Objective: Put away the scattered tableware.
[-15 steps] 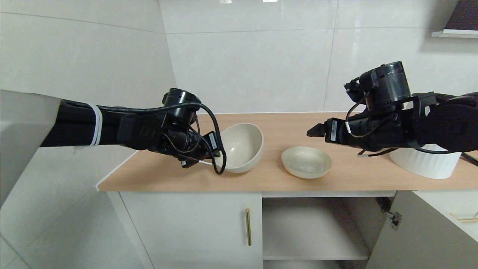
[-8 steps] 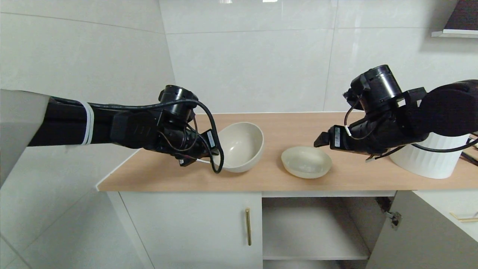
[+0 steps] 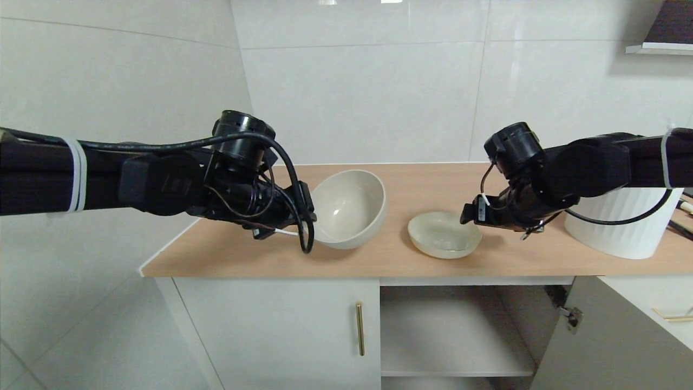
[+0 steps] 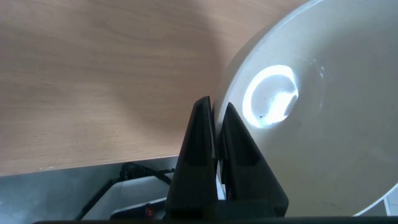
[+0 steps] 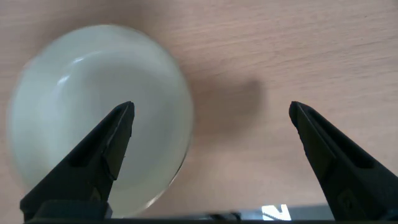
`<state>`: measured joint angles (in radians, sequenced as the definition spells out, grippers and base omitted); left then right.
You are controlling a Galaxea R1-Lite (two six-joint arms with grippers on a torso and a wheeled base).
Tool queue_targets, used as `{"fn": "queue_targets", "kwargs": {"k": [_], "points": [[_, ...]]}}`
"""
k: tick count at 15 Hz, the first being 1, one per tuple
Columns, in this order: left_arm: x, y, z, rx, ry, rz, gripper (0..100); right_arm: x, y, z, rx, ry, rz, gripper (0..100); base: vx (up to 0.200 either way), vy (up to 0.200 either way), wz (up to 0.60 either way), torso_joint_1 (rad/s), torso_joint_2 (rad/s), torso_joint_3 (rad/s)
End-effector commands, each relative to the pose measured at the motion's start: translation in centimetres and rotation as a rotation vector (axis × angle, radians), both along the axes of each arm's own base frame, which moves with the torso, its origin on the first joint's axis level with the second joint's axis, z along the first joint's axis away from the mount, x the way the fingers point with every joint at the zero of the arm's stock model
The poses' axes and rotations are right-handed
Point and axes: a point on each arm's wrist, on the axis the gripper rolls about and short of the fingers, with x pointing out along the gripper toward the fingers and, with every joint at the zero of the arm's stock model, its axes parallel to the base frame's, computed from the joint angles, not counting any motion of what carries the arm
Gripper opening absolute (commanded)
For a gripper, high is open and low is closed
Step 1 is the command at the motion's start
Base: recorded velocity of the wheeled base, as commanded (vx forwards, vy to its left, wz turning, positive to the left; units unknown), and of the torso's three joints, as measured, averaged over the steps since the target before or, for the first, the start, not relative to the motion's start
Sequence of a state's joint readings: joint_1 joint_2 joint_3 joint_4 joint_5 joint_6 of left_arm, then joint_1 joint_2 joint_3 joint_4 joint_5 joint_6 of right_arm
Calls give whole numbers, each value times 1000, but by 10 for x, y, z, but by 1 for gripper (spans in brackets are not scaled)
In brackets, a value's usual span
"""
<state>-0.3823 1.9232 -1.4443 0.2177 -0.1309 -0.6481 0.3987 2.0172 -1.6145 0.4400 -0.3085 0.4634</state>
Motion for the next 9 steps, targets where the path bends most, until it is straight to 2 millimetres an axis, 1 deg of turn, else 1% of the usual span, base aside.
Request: {"fn": "queue_targets", "kwargs": {"k": [1, 5, 6, 9], "points": [[-2, 0, 4, -4, -8, 0, 0, 8, 2, -13, -12, 28, -3, 100, 0, 0, 0, 0, 0, 0], [-2, 0, 4, -3, -9, 1, 0, 13, 4, -22, -17, 45, -3, 100, 0, 0, 0, 0, 0, 0], [-2, 0, 4, -4, -8, 2, 0, 14, 5, -24, -19, 51, -3, 0, 0, 0, 0, 0, 0, 0], [-2, 0, 3, -3, -7, 2, 0, 15, 6, -29, -21, 62, 1, 0, 0, 0, 0, 0, 0, 0]]}}
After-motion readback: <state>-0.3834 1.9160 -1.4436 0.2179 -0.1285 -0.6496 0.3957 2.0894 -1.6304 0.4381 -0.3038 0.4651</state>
